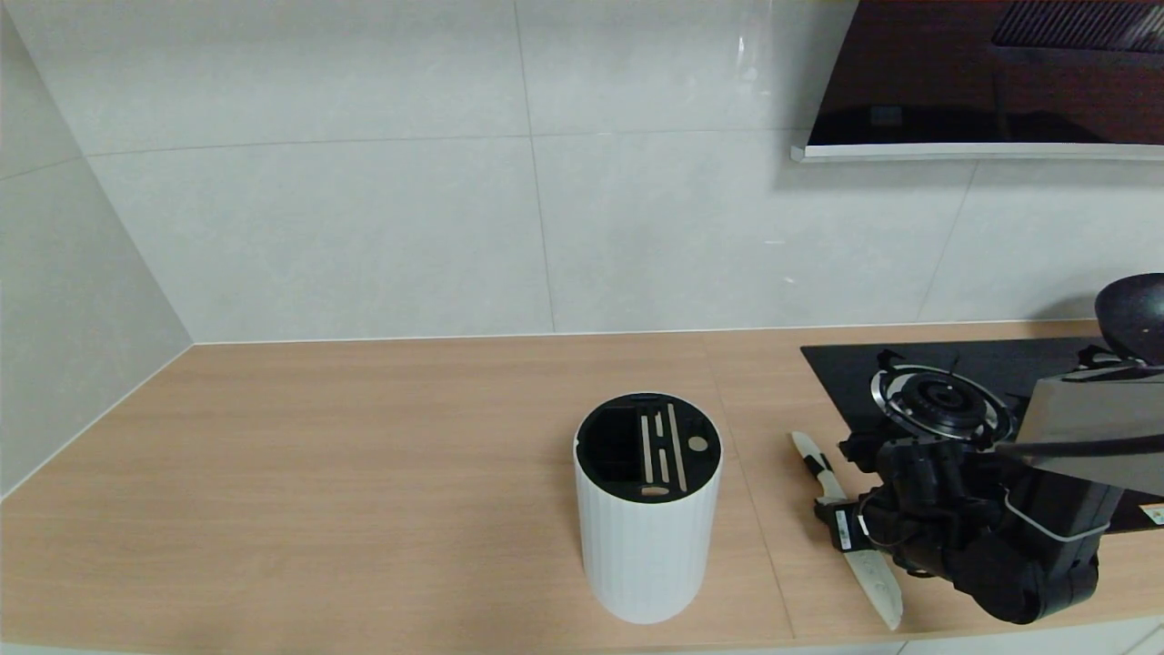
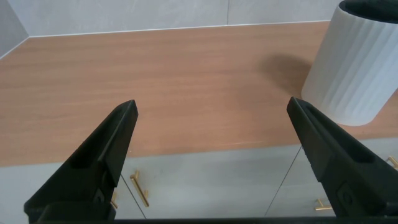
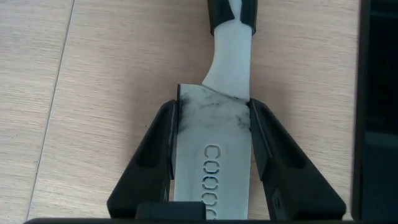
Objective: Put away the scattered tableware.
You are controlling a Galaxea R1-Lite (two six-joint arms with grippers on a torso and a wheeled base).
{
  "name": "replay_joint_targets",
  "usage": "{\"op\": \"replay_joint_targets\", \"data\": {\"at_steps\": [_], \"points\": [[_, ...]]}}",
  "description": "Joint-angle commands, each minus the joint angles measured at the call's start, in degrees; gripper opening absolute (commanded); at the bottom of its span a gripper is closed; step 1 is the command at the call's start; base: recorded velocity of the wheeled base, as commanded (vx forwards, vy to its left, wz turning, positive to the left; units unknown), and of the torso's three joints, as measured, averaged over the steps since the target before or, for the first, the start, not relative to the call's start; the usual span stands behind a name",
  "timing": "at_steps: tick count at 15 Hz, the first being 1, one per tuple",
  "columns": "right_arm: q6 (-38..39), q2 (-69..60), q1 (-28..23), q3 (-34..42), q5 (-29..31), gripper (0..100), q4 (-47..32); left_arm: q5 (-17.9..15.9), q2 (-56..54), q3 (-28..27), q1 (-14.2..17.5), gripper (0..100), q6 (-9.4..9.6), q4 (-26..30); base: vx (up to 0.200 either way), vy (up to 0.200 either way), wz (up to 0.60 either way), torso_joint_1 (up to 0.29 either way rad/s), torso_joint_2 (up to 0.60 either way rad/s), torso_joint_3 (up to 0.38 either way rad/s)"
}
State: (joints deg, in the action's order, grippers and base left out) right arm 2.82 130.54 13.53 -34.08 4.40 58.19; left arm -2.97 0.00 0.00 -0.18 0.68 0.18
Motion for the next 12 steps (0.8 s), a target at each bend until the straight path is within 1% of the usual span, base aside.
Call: {"op": "replay_joint_targets", "data": {"at_steps": [1, 4, 7, 12], "points": [[0.00, -0.11, 0.00, 0.07, -0.01, 0, -0.09, -0.01, 0.00, 0.00, 0.01, 100, 0.02, -0.01, 0.000, 0.000, 0.00, 0.000, 0.00, 0.000], [0.00, -1.16, 0.00, 0.51, -0.01, 0, 0.00, -0.01, 0.00, 0.00, 0.01, 100, 0.11, -0.01, 0.000, 0.000, 0.00, 0.000, 0.00, 0.000], [0.17, -5.47, 0.00, 1.92, -0.09, 0, 1.05, -0.01, 0.00, 0.00, 0.01, 100, 0.11, -0.01, 0.000, 0.000, 0.00, 0.000, 0.00, 0.000], [0.44, -19.97, -0.08, 4.29, -0.18, 0, 0.96, 0.07, 0.00, 0.00, 0.01, 100, 0.28, -0.45, 0.000, 0.000, 0.00, 0.000, 0.00, 0.000]]}}
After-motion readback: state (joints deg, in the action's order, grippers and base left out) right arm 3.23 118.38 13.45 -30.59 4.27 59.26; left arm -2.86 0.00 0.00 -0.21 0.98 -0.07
